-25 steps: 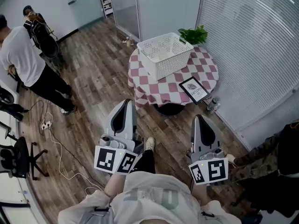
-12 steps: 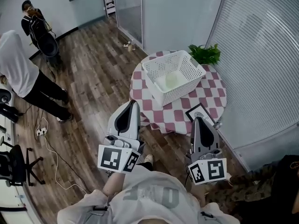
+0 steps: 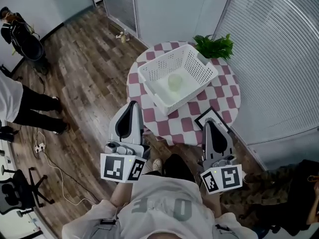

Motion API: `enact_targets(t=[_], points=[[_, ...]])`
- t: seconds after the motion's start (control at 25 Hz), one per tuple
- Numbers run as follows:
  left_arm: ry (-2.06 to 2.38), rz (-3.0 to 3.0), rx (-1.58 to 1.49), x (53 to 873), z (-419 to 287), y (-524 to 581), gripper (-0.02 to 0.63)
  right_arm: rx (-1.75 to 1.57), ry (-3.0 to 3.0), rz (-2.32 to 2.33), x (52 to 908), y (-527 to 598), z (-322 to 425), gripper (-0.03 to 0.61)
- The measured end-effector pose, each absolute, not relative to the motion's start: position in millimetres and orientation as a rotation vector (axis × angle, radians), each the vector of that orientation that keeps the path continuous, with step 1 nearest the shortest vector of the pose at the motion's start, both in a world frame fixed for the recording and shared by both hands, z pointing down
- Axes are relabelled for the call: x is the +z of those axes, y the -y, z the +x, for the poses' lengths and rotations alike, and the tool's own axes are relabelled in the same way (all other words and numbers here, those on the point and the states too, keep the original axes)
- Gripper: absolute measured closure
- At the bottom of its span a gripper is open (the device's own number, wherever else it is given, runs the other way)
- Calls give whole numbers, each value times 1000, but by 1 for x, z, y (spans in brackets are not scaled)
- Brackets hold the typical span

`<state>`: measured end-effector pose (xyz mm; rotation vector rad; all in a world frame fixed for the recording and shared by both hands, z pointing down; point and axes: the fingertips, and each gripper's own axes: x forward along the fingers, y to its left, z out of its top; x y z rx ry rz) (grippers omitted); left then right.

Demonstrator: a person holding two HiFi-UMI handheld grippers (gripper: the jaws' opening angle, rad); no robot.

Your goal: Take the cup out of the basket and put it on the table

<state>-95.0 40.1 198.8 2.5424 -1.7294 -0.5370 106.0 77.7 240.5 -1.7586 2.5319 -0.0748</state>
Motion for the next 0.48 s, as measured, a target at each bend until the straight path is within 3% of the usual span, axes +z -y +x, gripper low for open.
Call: enact_targets(t=[0.28,0.48], points=[[1730,2543,-498,196,-79,18,611,-101,-2597,-1676,248,6,108,568],[1821,2533,-547,178,-79,64,611,62,-2660,-1658,240,61,110,568]])
